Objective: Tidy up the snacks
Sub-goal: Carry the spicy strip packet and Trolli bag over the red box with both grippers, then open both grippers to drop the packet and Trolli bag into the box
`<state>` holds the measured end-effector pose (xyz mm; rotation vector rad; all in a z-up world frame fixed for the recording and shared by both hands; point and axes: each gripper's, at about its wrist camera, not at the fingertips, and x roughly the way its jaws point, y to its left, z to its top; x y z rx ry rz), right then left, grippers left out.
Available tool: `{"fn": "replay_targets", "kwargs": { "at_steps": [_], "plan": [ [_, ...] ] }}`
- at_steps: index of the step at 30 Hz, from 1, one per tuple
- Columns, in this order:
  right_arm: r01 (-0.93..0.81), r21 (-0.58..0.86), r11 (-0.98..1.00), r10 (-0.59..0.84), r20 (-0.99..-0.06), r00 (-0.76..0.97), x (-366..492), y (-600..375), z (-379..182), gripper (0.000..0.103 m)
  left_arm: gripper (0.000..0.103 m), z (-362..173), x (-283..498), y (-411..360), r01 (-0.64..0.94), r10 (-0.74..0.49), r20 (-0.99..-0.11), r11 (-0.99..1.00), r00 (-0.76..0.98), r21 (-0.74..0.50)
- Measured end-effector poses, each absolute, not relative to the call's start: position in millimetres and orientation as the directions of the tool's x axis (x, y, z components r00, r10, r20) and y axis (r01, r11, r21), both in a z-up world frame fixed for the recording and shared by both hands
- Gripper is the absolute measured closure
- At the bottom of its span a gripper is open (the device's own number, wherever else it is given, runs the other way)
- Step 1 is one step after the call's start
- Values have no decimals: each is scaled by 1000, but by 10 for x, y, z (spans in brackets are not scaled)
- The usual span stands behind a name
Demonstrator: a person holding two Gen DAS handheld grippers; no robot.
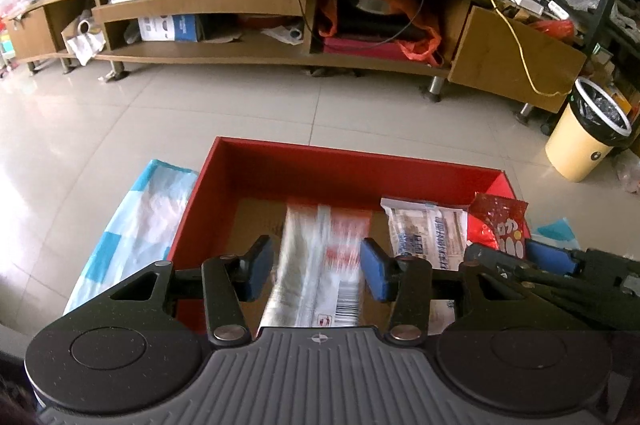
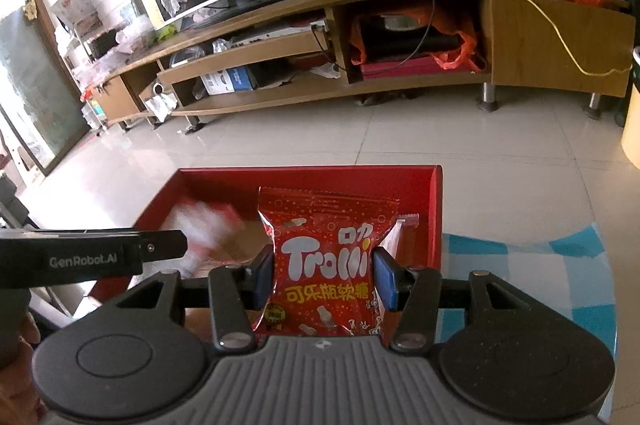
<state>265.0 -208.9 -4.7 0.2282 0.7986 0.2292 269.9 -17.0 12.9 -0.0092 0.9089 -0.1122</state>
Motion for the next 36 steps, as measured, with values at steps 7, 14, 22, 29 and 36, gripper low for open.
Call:
{"fn": "replay_targets", "kwargs": {
  "at_steps": [7, 14, 22, 29, 36],
  "plan": [
    [-117, 291, 950, 294, -700, 650, 2825, -2009, -171, 53, 47, -38, 2818, -183, 96, -83, -810, 995, 580, -33],
    [-126, 283, 951, 298, -723, 623, 2940, -1949, -264, 52, 31, -28, 2773, -176, 115, -92, -819, 993, 566, -32],
    [-97, 263, 960, 265, -736, 623, 2898, -2003, -242, 51, 28, -135, 2701, -283, 149, -64, -840, 989, 539, 20],
    [-97, 282, 955, 277, -716, 641, 2860, -2047, -175, 42, 37, -223, 2740, -265, 129, -45, -854, 991, 518, 26],
    [-99, 282, 954, 276, -709, 648, 2839, -2062, -137, 42, 38, -201, 2762, -285, 115, -20, -839, 992, 544, 51]
  ]
}}
